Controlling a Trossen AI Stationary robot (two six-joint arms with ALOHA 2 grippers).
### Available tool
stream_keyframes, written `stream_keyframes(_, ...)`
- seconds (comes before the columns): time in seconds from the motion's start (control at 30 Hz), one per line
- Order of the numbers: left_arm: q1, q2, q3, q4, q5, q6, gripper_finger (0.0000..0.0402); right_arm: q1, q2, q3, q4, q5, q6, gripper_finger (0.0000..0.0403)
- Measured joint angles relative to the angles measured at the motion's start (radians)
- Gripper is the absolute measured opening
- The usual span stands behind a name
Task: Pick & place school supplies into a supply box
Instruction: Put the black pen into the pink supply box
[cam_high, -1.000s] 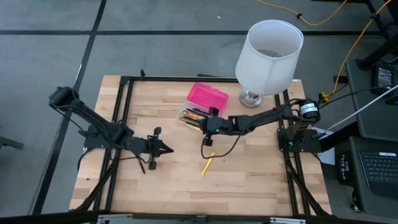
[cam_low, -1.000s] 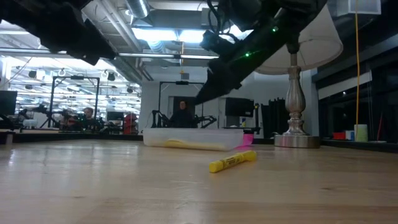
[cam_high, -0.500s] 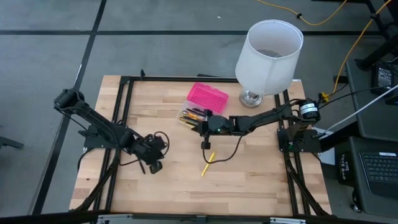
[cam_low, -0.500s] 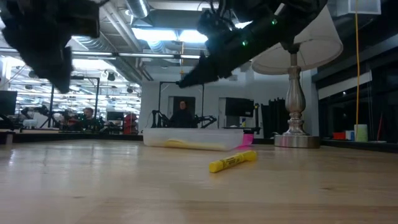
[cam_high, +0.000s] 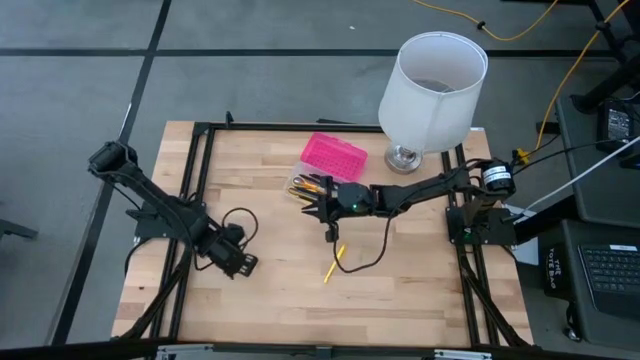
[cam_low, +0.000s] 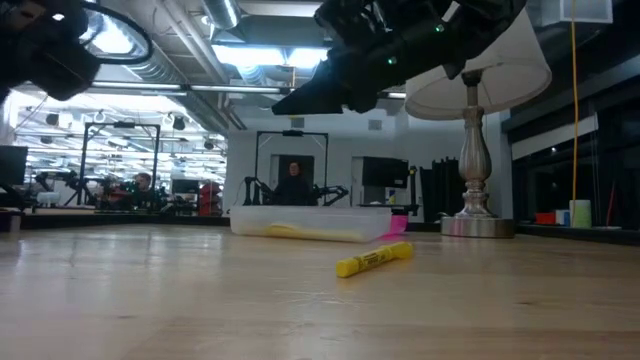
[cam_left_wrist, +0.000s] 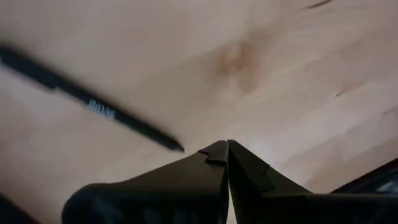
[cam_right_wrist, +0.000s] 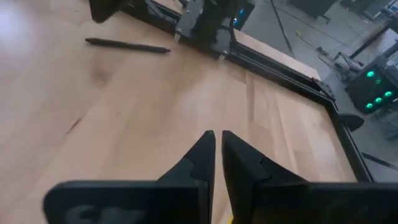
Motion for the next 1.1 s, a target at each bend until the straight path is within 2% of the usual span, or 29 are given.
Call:
stream_keyframes(0.13, -0.029, 0.0, 0.011, -0.091, 0.004, -0.215, 0.0003, -0.02, 0.0, 0.0, -0.024, 0.0, -0.015, 0.0034)
stream_keyframes(0.3, -0.06, 0.0, 0.011, -0.179, 0.118, -0.392, 0.0003, -0.073, 0.0, 0.0, -0.101, -0.001, 0.002, 0.0035)
stream_keyframes(0.43, -0.086, 0.0, 0.011, -0.185, 0.07, -0.46, 0.0003, -0.113, 0.0, -0.014, -0.113, -0.073, 0.048, 0.0035)
stream_keyframes(0.53, -0.099, 0.0, 0.011, -0.18, 0.006, -0.462, 0.0004, -0.135, 0.0, -0.045, -0.074, -0.145, 0.071, 0.0035)
stream_keyframes(0.63, -0.103, 0.0, 0.011, -0.185, -0.005, -0.471, 0.0004, -0.147, 0.0, -0.066, -0.049, -0.182, 0.076, 0.0035)
stream_keyframes(0.9, -0.103, 0.0, 0.011, -0.272, -0.006, -0.492, 0.001, -0.149, 0.0, -0.074, -0.038, -0.184, 0.072, 0.0035)
stream_keyframes(1.1, -0.103, 0.032, 0.011, -0.291, -0.007, -0.492, 0.0044, -0.149, 0.0, -0.074, -0.039, -0.184, 0.072, 0.0035)
